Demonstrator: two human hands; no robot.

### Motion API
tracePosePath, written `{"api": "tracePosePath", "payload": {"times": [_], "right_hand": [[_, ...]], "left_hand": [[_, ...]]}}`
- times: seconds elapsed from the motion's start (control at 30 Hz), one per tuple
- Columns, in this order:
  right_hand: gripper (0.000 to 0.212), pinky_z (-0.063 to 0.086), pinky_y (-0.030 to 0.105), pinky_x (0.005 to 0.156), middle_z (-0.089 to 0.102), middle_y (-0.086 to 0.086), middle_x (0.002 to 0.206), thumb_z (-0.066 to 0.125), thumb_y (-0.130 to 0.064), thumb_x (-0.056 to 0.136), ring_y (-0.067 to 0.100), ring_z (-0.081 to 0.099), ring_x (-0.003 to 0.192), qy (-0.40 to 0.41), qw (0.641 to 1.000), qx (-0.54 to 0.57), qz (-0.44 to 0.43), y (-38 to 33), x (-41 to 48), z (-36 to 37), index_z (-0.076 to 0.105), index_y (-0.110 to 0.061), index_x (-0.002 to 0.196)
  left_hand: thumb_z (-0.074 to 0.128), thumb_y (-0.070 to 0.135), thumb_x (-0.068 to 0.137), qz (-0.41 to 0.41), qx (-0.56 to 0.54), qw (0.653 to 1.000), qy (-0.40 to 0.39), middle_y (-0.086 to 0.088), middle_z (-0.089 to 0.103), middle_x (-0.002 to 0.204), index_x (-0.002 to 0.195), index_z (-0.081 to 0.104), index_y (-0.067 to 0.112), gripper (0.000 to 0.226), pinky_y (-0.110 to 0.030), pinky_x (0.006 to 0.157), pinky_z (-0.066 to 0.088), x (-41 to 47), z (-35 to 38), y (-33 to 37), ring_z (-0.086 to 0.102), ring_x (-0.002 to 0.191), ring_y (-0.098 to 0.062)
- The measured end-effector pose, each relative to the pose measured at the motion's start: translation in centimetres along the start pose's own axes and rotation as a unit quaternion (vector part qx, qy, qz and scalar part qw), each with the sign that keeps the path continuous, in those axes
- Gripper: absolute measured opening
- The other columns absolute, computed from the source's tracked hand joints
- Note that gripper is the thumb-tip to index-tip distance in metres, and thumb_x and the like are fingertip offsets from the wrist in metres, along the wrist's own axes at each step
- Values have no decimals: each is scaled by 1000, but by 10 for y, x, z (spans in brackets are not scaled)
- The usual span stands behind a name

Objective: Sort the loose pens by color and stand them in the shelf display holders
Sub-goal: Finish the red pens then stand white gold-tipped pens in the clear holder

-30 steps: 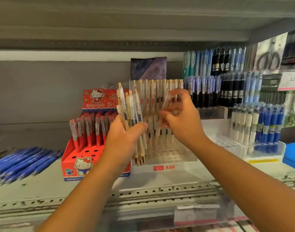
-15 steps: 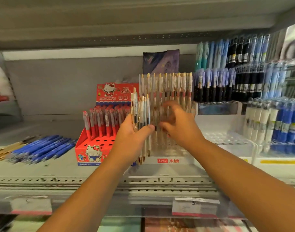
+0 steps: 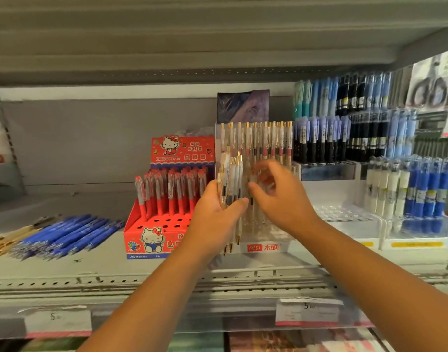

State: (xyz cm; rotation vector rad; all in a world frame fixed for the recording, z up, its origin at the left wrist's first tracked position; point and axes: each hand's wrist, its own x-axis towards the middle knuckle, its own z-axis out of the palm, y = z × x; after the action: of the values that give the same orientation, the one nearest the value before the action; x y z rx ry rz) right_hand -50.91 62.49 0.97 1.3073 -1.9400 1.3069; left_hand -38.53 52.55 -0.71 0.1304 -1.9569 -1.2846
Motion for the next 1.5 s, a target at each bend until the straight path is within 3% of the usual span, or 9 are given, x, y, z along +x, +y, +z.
{"api": "tracePosePath", "payload": {"times": [0.13, 0.23, 0.4, 0.53, 0.7, 0.83, 1.0, 1.27, 1.5], "right_hand": [[17, 56, 18, 67, 74, -10, 95, 61, -19, 95, 2, 69, 88, -84, 931, 338, 110, -20, -2, -1, 64, -28, 109], [15, 55, 18, 64, 76, -6, 95, 63, -13, 93, 7, 72, 87, -98, 893, 414, 145, -19, -1, 0, 67, -22, 105], [32, 56, 27, 70, 73, 13, 110, 62, -8, 92, 25, 70, 102, -118, 856, 467, 188, -11, 3, -1, 61, -4, 123], [29, 56, 26, 68, 73, 14, 107, 63, -7, 92, 22, 71, 93, -92, 863, 454, 201, -9, 4, 1, 62, -4, 121], [17, 57, 26, 65, 76, 5, 91, 65, -6, 90, 16, 73, 81, -56, 867, 453, 201, -7, 3, 2, 64, -14, 104], [31, 59, 31, 69, 75, 8, 102, 61, -2, 92, 23, 74, 89, -16, 872, 448, 195, -4, 7, 2, 56, -16, 119], [48, 60, 30, 65, 70, 9, 98, 54, 4, 93, 20, 73, 84, 79, 939, 315, 113, 5, 16, -11, 58, -41, 109], [23, 62, 38, 73, 70, -6, 98, 57, -7, 96, 14, 70, 87, 99, 983, 145, 46, 17, 16, -11, 66, -25, 108], [37, 61, 39, 80, 69, 1, 99, 57, -4, 96, 16, 72, 89, 123, 960, 248, 36, 9, 18, -11, 46, -36, 107]], "left_hand": [[67, 17, 91, 16, -22, 1000, -3, 10, 70, 111, 122, 57, 29, 35, -33, 91, 53, 2, 2, 1, 66, 103, -5], [66, 15, 92, 17, -26, 999, -4, 9, 71, 110, 122, 57, 30, 35, -31, 89, 53, 5, 2, -3, 67, 102, -5], [66, 18, 92, 16, -24, 999, -17, 13, 70, 111, 120, 56, 36, 35, -33, 93, 52, 8, 3, -6, 65, 104, -2], [65, 17, 93, 19, -44, 999, -9, 8, 70, 115, 124, 57, 29, 35, -41, 97, 51, 8, 3, -6, 65, 108, -9], [66, 19, 92, 27, -31, 999, 22, 15, 71, 104, 109, 58, 37, 25, -23, 83, 51, 6, 2, -2, 66, 96, 2], [64, 21, 94, 25, -29, 998, 40, 17, 69, 103, 104, 56, 38, 22, -14, 78, 49, 4, -1, 1, 64, 93, 7], [63, 22, 95, 13, -19, 999, 39, 22, 66, 100, 100, 52, 41, 22, -8, 70, 42, 3, -4, 2, 59, 88, 16], [63, 20, 94, 19, -2, 1000, 22, 22, 64, 101, 102, 52, 40, 24, 3, 64, 40, 2, -2, 1, 56, 86, 21], [64, 18, 94, 34, 2, 999, 13, 32, 61, 91, 98, 49, 43, 29, 6, 63, 36, 2, -1, 2, 52, 84, 27]]}}
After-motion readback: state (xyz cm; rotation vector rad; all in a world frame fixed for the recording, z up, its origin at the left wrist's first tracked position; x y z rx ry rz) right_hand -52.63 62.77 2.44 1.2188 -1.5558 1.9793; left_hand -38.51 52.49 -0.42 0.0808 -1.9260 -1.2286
